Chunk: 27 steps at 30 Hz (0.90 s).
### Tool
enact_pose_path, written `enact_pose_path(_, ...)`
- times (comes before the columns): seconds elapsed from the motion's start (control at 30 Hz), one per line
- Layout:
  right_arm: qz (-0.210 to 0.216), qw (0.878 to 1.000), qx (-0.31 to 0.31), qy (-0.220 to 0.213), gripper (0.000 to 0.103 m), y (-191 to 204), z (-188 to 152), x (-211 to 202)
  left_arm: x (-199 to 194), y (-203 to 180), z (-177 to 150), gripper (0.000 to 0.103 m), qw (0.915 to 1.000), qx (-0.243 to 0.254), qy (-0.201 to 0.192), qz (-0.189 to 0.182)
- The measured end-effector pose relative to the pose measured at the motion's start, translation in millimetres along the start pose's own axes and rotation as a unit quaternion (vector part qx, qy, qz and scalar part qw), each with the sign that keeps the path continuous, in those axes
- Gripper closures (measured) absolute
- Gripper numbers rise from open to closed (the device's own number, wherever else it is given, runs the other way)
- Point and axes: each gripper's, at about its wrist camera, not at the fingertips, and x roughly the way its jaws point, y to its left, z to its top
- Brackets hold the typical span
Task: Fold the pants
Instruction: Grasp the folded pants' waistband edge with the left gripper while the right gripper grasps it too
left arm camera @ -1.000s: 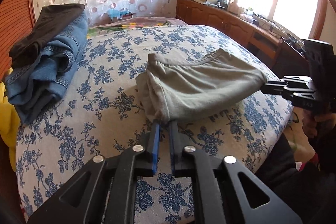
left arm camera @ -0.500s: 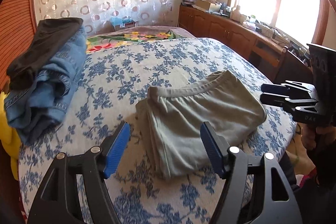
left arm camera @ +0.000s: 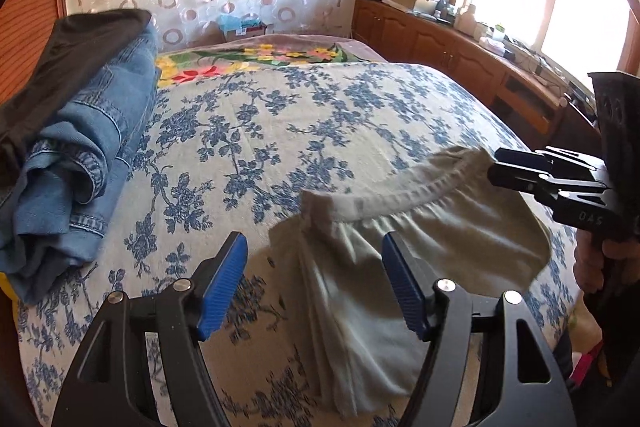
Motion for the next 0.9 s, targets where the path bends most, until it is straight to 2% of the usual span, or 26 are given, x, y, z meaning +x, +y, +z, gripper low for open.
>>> enact_pose_path(0.13,0.004,1.0,-0.01,0.009,0.09,-0.3,5.2,12.3,8.2,6.1,2.4,0.033,0.9999,-0.008,0.006,0.01)
enact_pose_path(0.17,0.006,1.0,-0.014,0.008,0.094,1.0,6.1,13.9,9.9,7.4,2.6,0.033,0.9999,-0.01,0.007,0.011)
enact_pose_path(0.33,0.0,1.0,-0.003,-0.028,0.096,-3.5,11.3,8.9,18.2,12.3,1.4,0.033,0.9996,-0.017,0.013,0.016)
enact_pose_path(0.43,-0.008,1.0,-0.006,-0.005,0.095,-3.8,5.3,19.2,23.4,15.7,-1.2,0.033,0.9995,-0.019,0.02,0.015)
enact_pose_path(0.5,-0.013,1.0,-0.003,0.008,0.087,-6.5,2.1,24.7,24.8,17.0,-2.0,0.033,0.9995,-0.02,0.021,0.011)
enact_pose_path(0.63,-0.016,1.0,-0.003,0.02,0.06,-8.2,2.5,26.9,27.1,18.9,-3.1,0.032,0.9994,-0.024,0.025,0.008)
enact_pose_path(0.7,-0.021,0.999,-0.004,0.024,0.055,-9.1,1.9,29.9,27.9,19.4,-2.6,0.032,0.9994,-0.025,0.025,0.007)
enact_pose_path(0.83,-0.029,0.998,-0.002,0.047,0.039,-11.4,1.0,40.1,30.2,16.7,-1.8,0.025,0.9994,-0.015,0.029,0.008)
enact_pose_path(0.9,-0.027,0.998,0.003,0.054,0.037,-13.8,0.4,44.1,31.8,15.2,-1.3,0.024,0.9994,-0.011,0.031,0.01)
